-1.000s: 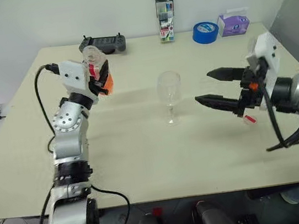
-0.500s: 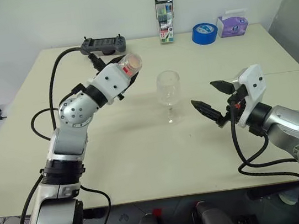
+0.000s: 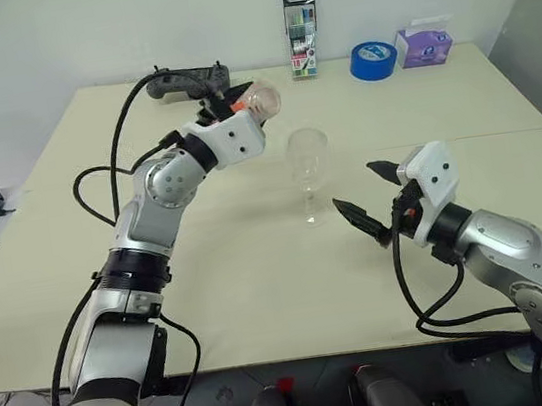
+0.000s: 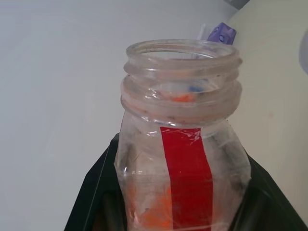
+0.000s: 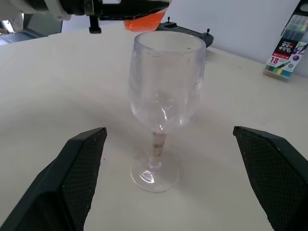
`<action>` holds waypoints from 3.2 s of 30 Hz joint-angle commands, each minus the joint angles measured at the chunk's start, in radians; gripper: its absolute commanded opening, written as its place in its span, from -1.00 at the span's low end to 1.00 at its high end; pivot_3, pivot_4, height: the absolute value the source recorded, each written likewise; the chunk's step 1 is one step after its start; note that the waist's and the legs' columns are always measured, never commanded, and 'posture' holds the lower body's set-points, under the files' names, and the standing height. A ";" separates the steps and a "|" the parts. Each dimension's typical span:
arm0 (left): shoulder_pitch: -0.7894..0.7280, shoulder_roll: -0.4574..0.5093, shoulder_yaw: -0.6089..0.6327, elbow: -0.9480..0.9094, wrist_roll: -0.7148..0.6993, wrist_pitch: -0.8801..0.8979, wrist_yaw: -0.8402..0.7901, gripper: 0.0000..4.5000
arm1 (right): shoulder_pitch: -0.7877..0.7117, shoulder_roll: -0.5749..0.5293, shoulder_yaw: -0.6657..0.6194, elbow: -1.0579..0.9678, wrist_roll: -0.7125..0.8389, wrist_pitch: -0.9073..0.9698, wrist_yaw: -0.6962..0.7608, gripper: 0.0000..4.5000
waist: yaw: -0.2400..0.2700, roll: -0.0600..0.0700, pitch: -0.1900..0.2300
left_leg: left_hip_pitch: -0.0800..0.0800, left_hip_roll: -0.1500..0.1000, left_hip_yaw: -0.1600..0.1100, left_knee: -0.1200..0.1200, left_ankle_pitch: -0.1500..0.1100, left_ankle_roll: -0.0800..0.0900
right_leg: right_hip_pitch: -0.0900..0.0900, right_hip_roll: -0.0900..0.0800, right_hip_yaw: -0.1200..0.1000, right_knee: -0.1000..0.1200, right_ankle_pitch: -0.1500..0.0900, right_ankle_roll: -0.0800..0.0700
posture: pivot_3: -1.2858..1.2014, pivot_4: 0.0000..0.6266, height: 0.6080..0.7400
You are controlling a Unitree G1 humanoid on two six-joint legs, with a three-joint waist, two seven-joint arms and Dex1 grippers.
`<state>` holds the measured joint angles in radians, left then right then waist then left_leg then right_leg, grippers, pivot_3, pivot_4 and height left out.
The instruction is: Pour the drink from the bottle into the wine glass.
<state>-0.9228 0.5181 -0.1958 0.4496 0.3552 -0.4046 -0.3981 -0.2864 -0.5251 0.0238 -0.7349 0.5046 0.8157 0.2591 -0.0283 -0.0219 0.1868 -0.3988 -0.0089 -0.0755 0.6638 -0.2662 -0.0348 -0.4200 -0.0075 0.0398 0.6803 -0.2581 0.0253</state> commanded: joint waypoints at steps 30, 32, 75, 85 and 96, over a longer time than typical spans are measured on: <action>-0.211 0.039 -0.123 0.253 0.257 -0.268 0.215 -0.19 | -0.014 0.015 -0.041 -0.071 0.001 0.038 0.004 1.00 | -0.001 0.000 0.000 | 0.000 0.000 0.001 0.000 0.000 0.000 | 0.000 0.000 -0.001 0.001 0.000 0.000 | 0.03 -0.52 1.00; -0.217 0.041 -0.126 0.260 0.265 -0.276 0.222 -0.19 | -0.011 0.013 -0.038 -0.073 0.003 0.052 0.005 1.00 | -0.001 0.000 0.000 | 0.000 0.000 0.001 0.000 0.000 0.000 | 0.000 0.000 -0.001 0.001 0.000 0.000 | 0.03 -0.52 1.00; -0.302 0.098 -0.167 0.380 0.347 -0.436 0.266 -0.19 | -0.030 -0.004 -0.004 -0.059 -0.027 0.070 0.058 1.00 | -0.001 0.000 0.000 | 0.000 0.000 0.001 0.001 0.000 0.000 | 0.000 0.000 -0.001 0.002 0.000 0.000 | 0.03 -0.52 1.00; -0.321 0.099 -0.165 0.392 0.358 -0.434 0.278 -0.19 | -0.039 -0.008 0.002 -0.050 -0.037 0.068 0.067 1.00 | -0.001 0.000 0.000 | 0.000 0.000 0.001 0.001 0.000 0.000 | 0.000 0.000 -0.002 0.002 0.000 0.000 | 0.03 -0.52 1.00; -0.347 0.105 -0.178 0.398 0.407 -0.433 0.336 -0.19 | -0.041 -0.011 0.015 -0.039 -0.064 0.064 0.079 1.00 | -0.001 0.000 0.000 | 0.000 0.000 0.001 0.001 0.000 0.000 | 0.000 0.000 -0.001 0.002 0.000 0.000 | 0.03 -0.52 1.00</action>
<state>-1.2248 0.6064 -0.3798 0.8614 0.7582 -0.8361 -0.0918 -0.3073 -0.5307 0.0419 -0.7593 0.4502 0.9008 0.3319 -0.0296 -0.0220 0.1867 -0.3987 -0.0091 -0.0744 0.6649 -0.2662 -0.0347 -0.4200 -0.0071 0.0384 0.6825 -0.2579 0.0252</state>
